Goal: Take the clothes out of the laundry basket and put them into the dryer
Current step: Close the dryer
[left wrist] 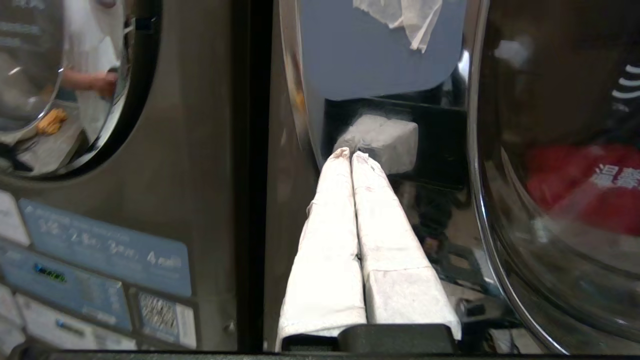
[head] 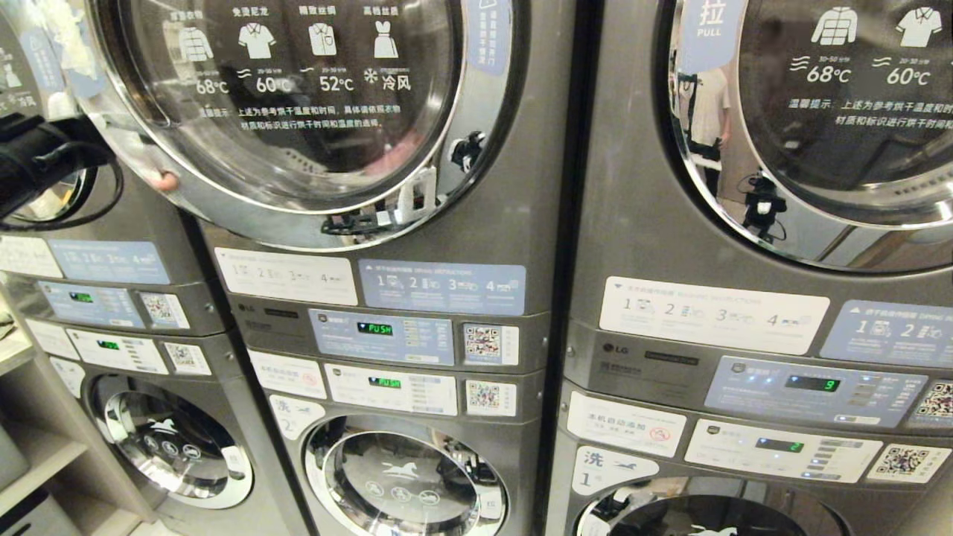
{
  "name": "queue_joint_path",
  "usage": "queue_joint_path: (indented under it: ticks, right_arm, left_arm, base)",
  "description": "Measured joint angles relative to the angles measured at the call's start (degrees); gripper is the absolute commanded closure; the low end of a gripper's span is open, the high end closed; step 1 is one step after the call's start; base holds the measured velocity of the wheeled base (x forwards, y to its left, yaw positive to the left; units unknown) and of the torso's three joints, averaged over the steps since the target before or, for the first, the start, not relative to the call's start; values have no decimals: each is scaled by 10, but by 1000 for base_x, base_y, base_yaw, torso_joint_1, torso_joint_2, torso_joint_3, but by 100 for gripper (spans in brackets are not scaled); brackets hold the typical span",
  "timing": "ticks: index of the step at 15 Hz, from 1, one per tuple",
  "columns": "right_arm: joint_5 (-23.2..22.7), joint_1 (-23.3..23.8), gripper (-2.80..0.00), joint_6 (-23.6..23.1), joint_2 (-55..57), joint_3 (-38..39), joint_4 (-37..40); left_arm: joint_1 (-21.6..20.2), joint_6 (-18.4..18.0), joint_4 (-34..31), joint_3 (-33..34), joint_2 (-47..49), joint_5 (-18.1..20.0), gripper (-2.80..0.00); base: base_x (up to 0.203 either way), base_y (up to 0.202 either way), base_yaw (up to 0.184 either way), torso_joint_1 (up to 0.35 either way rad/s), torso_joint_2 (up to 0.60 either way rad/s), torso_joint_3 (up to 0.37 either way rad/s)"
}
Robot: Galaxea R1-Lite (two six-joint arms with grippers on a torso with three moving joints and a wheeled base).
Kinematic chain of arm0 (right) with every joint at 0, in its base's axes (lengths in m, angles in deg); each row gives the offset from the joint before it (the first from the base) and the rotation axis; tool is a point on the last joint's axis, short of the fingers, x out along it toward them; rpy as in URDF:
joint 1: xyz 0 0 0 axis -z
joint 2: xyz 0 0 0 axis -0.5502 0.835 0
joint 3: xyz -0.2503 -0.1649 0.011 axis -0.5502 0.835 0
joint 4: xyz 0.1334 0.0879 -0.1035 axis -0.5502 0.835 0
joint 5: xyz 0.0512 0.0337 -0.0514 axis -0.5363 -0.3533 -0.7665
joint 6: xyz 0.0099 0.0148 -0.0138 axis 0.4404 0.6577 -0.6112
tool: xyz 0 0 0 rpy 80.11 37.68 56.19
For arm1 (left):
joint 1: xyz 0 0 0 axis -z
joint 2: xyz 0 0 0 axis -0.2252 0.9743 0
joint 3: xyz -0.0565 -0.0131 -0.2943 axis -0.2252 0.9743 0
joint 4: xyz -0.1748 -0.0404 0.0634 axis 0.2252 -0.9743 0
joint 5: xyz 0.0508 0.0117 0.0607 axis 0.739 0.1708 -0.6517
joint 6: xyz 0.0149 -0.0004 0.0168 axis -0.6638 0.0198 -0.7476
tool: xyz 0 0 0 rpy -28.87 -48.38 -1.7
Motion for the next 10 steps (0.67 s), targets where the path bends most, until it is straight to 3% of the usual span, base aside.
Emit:
queue_joint_path:
  ticks: [5, 10]
  right_arm:
    - [-1, 0, 0, 0, 0, 0, 0]
    - [0, 0, 0, -2, 0, 0, 0]
  left_arm:
    - [6, 44, 3, -149, 98, 44, 0]
    - [7, 76, 6, -231, 170, 76, 0]
  base:
    - [0, 0, 0, 0, 0, 0]
    - [0, 0, 0, 0, 0, 0]
